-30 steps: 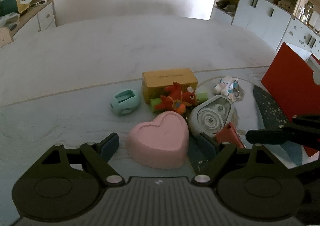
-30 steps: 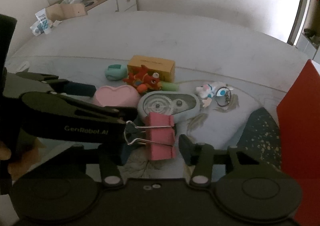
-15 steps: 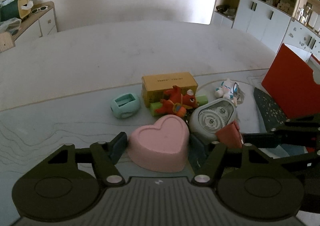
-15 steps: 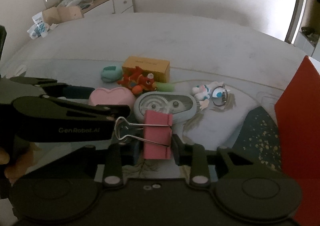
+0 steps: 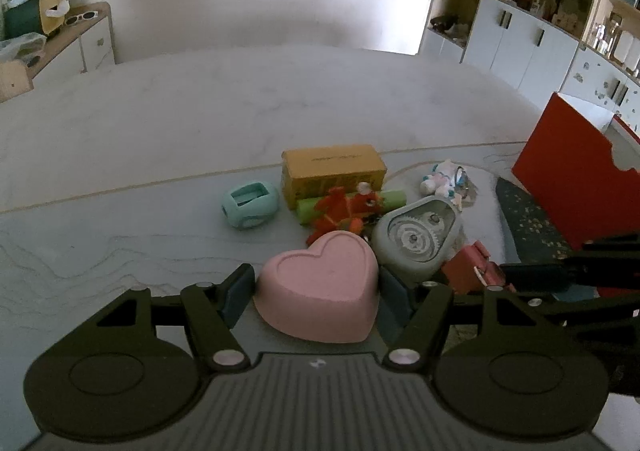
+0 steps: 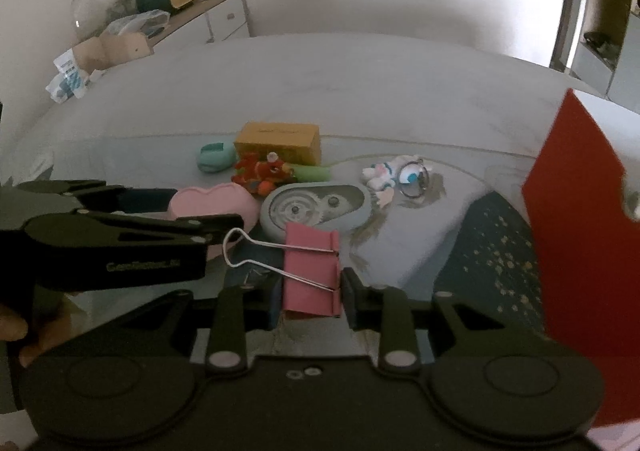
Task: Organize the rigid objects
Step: 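Grasp the pink binder clip with the right gripper while the left grasps the pink heart, then carry the binder clip and heart into the shoebox and open both grippers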
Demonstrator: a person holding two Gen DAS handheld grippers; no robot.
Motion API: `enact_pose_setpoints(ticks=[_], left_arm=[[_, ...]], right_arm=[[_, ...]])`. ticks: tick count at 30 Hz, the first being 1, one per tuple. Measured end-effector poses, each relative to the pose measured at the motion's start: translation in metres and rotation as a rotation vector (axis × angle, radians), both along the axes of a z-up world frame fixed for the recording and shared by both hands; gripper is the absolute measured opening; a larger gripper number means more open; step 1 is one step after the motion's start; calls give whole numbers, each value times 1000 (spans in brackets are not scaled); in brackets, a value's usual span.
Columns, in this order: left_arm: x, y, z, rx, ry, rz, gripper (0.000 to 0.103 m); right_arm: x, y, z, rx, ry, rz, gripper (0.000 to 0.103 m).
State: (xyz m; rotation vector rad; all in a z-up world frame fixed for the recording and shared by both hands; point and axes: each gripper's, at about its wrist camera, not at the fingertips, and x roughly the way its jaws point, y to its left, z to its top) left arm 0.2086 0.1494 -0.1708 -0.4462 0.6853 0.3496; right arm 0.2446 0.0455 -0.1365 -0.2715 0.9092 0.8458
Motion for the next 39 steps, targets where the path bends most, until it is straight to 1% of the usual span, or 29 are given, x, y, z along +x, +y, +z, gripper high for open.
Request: enact_pose_setpoints(ticks=[4, 8, 16, 22, 27, 32, 39], left_arm=[[-3, -4, 5, 4, -3, -5, 68], [-9, -6, 12, -12, -16, -5, 68], [-20, -17, 33, -24, -23, -16, 68], [-25, -27, 55, -27, -40, -37, 68], [-26, -37, 73, -32, -39, -46, 68], [-21, -53, 93, -23, -50, -64, 68], [-6, -80, 115, 16, -65, -93, 68]], right_arm=[[-3, -10, 6, 10, 22, -28, 29], [-7, -20, 17, 21, 28, -48, 29], [-12, -46, 49, 57, 22, -88, 29], [-13, -73, 73, 85, 8, -134, 29], [-9, -98, 90, 98, -10, -166, 29], [0, -122, 100, 98, -28, -187, 29], [19, -161, 112, 115, -52, -211, 29]])
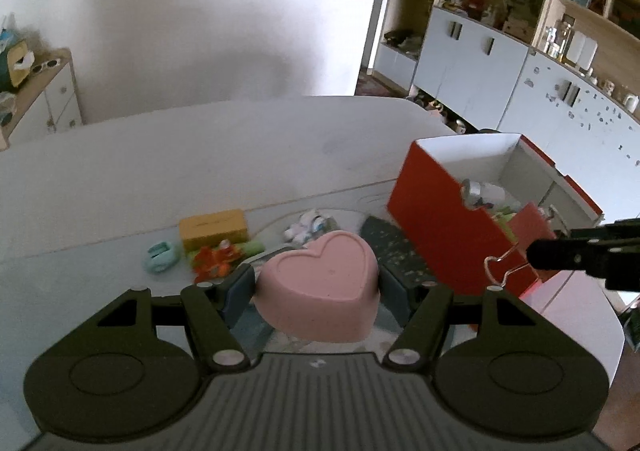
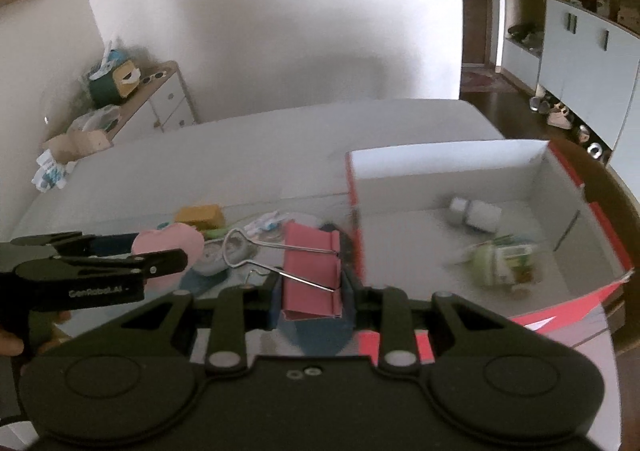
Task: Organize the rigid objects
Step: 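Carry the binder clip and heart into the shoebox and open both grippers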
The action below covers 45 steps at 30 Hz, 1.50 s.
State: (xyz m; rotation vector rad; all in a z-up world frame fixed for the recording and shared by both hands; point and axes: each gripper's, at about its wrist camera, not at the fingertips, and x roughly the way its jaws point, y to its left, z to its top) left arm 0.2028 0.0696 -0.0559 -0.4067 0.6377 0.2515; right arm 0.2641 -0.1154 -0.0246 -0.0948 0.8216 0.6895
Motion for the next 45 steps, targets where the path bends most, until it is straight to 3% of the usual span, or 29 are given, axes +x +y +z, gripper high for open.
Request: enact_pose_setpoints(ticks=[12, 27, 36, 45], left_arm=[[46, -50, 29, 21, -19, -33, 68], [131, -120, 50, 39, -3, -74, 68], [190, -151, 41, 71, 77, -91, 68], [245, -154, 20, 101, 181, -56, 68]], right_arm=[[45, -63, 1, 5, -15, -15, 29], [108, -131, -20, -19, 4, -34, 29], [152, -126, -38, -67, 6, -10, 29], [190, -99, -58, -139, -5, 11, 29]])
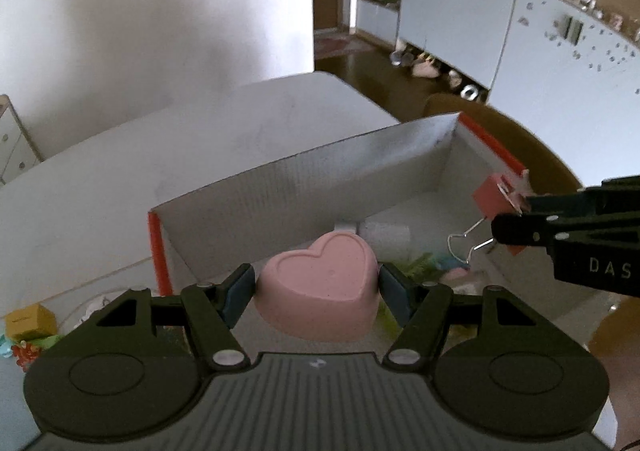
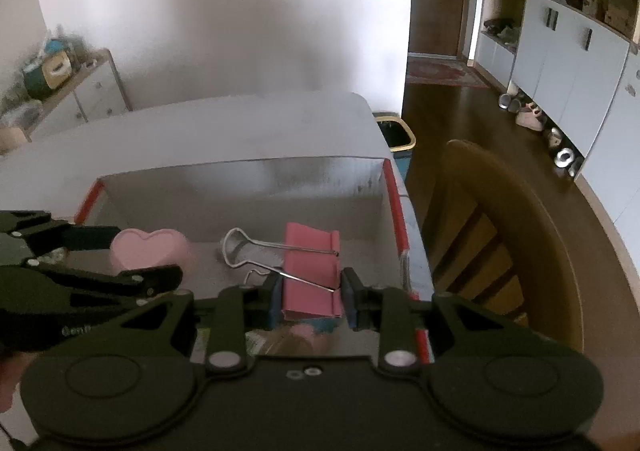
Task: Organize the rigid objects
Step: 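Carry the binder clip and heart into the shoebox and open both grippers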
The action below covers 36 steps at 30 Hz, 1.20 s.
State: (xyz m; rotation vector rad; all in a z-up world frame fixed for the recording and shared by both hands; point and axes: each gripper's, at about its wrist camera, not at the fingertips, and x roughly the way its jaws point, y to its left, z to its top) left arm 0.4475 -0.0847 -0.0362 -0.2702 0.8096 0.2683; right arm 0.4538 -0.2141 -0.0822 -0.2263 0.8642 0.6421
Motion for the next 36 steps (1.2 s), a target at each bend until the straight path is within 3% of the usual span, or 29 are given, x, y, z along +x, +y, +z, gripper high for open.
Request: enact_pose_setpoints(ticks=[15, 17, 22, 36], left_arm=[[49, 2, -34, 34, 179, 7, 68], [52, 1, -36, 37, 195, 0, 68], [57, 2, -46, 22, 242, -4, 68], [47, 17, -55, -68, 270, 32, 69]], right_arm=[[21, 40, -31, -187, 29, 93, 30], [23, 41, -33, -193, 38, 95, 26], [26, 40, -35, -192, 45, 97, 29], [22, 25, -20, -127, 65, 104, 45]])
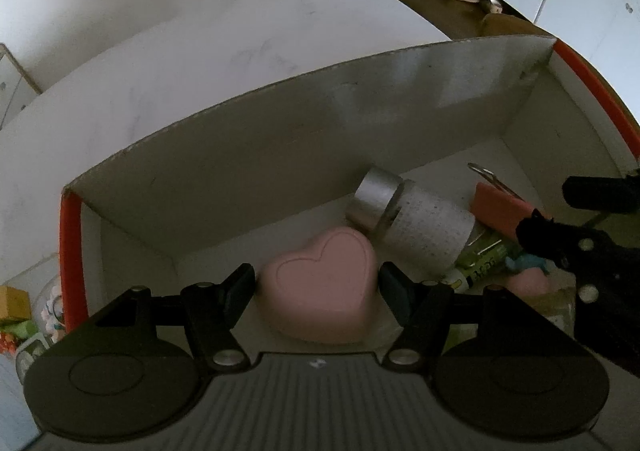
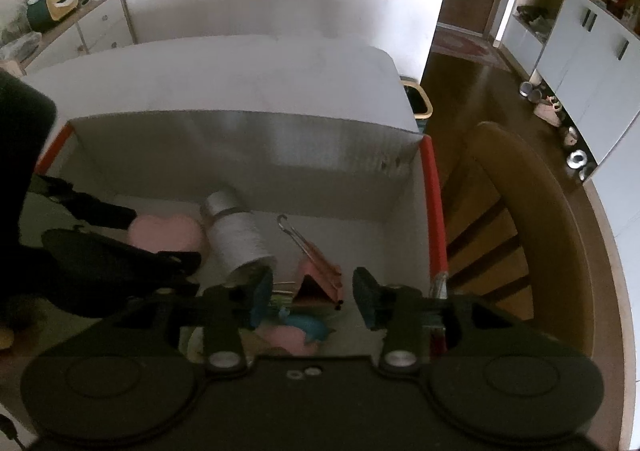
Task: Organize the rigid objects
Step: 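Carry the binder clip and heart into the shoebox and open both grippers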
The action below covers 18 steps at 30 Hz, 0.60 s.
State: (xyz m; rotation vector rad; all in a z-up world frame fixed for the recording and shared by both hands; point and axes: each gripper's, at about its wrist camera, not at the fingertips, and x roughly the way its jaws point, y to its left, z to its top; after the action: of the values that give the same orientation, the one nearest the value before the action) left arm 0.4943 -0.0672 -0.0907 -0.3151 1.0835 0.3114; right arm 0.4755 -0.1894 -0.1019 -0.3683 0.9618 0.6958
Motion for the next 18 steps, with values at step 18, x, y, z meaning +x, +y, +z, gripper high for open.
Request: enact_pose_setpoints(ticks=[18], left_arm=[[-39, -8, 30, 12, -85, 3, 68]], right_arm=[[-31, -15, 28, 88, -7, -16, 56]])
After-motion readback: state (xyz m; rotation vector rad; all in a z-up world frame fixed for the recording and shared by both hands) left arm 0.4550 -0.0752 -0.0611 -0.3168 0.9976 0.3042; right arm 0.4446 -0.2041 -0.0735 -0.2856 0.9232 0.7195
